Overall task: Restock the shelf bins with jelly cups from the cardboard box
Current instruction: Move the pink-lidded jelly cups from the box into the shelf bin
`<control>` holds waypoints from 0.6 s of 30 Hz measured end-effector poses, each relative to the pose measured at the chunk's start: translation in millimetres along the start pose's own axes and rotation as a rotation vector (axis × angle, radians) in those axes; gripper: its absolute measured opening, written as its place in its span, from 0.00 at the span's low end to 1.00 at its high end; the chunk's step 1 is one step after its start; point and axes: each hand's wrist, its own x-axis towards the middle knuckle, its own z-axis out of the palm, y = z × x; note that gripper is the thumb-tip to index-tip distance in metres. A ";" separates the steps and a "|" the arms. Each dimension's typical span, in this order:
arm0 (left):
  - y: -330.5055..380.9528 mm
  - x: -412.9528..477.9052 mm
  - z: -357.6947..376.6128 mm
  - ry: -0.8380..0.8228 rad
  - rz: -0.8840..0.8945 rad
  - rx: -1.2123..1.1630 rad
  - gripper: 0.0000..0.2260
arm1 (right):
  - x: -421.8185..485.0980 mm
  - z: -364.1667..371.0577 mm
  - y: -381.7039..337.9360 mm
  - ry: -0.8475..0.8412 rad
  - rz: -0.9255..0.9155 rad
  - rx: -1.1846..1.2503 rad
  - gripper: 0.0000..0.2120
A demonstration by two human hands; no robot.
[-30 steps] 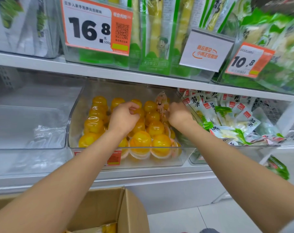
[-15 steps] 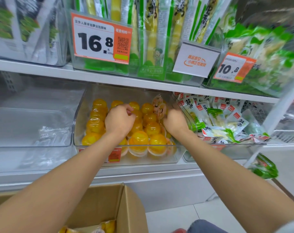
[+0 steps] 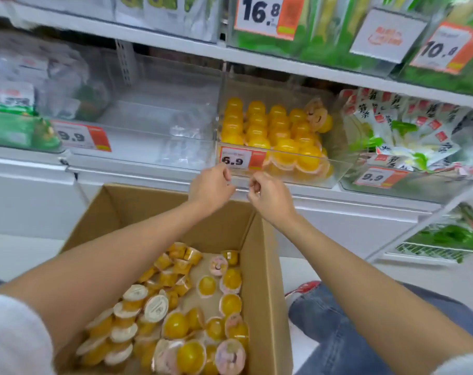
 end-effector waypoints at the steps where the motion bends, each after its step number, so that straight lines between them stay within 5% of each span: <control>1: -23.3 -13.0 5.4 -0.079 -0.046 0.018 0.03 | -11.9 17.2 -2.9 -0.082 0.025 0.000 0.04; 10: -209.0 -129.9 73.7 -0.908 -0.332 0.287 0.07 | -120.2 179.0 14.0 -1.060 0.226 -0.095 0.15; 12: -233.2 -146.8 87.3 -0.981 -0.344 0.315 0.05 | -140.4 200.2 18.0 -1.140 0.272 -0.089 0.16; 18: -250.1 -170.1 128.8 -1.007 -0.555 0.213 0.34 | -174.4 235.8 26.5 -1.193 0.303 -0.213 0.16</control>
